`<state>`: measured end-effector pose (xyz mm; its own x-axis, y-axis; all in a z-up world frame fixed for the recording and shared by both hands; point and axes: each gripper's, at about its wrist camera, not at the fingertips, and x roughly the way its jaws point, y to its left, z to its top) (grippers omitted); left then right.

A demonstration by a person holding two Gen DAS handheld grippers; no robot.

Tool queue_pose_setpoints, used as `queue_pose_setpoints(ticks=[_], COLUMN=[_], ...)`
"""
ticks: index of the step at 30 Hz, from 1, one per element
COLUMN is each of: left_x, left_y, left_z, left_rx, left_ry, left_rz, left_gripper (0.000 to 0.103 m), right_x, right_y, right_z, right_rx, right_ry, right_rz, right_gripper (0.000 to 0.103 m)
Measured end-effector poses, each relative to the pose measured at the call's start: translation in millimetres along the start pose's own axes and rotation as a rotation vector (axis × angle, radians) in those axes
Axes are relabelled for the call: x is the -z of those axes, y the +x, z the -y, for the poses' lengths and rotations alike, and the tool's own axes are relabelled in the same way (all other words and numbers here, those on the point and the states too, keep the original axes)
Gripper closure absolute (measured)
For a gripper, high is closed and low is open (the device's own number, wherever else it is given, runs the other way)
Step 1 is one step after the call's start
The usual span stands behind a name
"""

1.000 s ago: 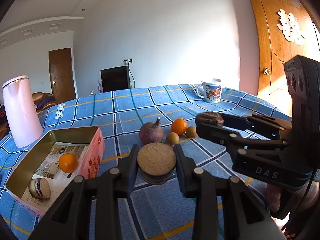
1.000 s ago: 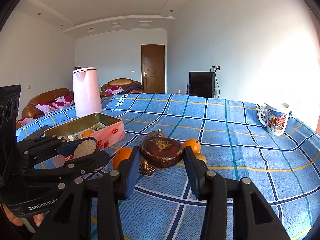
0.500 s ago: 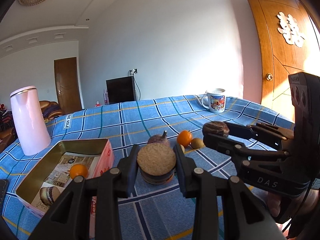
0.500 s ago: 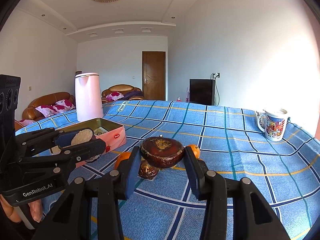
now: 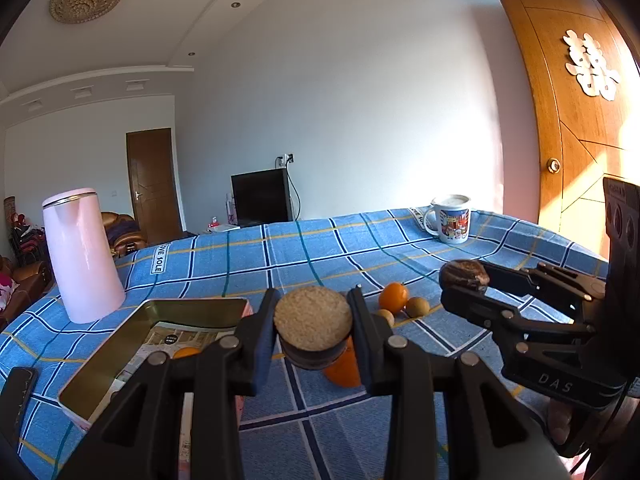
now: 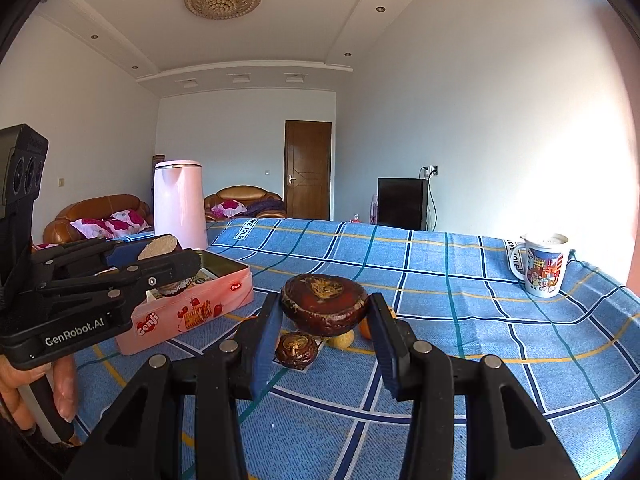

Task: Organize fruits
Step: 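Carry the brown fruit in the right tool and cylinder in the left tool over the tin, then open the right tool over the tin while the left tool releases the cylinder into it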

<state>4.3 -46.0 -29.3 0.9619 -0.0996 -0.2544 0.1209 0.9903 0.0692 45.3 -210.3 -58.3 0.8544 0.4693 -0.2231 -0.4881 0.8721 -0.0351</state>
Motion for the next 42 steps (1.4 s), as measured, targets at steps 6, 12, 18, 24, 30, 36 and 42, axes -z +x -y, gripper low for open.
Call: queue_pose_setpoints(ticks=[6,12,18,24,30,36,42], left_x=[-2.5,-5.1,-9.1,-3.2,8.0,16.8,6.7], left_y=[-1.1,-1.8,3.7,14.2,32.8,46.6,32.7], left_z=[-9.9,-34.2,-93.4,-153.3,-175.6,-178.4,-171.8], left_rx=[-0.015,-0.049,-0.115,-0.189,-0.198,-0.203,-0.229], left_ry=[-0.016,-0.053,-0.162,-0.240,-0.248,-0.250,-0.252], left_rz=[0.000,-0.004,-0.052,-0.128,-0.230,-0.292,-0.234], left_gripper=[0.067,0.067,0.067,0.067,0.067,0.066,0.031], right_x=[-3.2,-17.0,-40.5,-47.6,-35.3,-26.3,-28.8], right_y=[3.2,16.8,43.8,86.0,132.9,154.2,139.5], right_z=[-4.2,-15.1,-56.9,-119.5,-150.9,-166.4,-163.2], right_rx=[0.006,-0.048,-0.181,-0.301,-0.337,-0.362,-0.338], right_ry=[-0.018,-0.017,-0.058,-0.151,-0.164,-0.206,-0.206], right_rz=[-0.018,-0.049,-0.093,-0.182,-0.340,-0.459,-0.425], right_gripper=[0.057,0.057,0.057,0.057,0.057,0.057,0.039])
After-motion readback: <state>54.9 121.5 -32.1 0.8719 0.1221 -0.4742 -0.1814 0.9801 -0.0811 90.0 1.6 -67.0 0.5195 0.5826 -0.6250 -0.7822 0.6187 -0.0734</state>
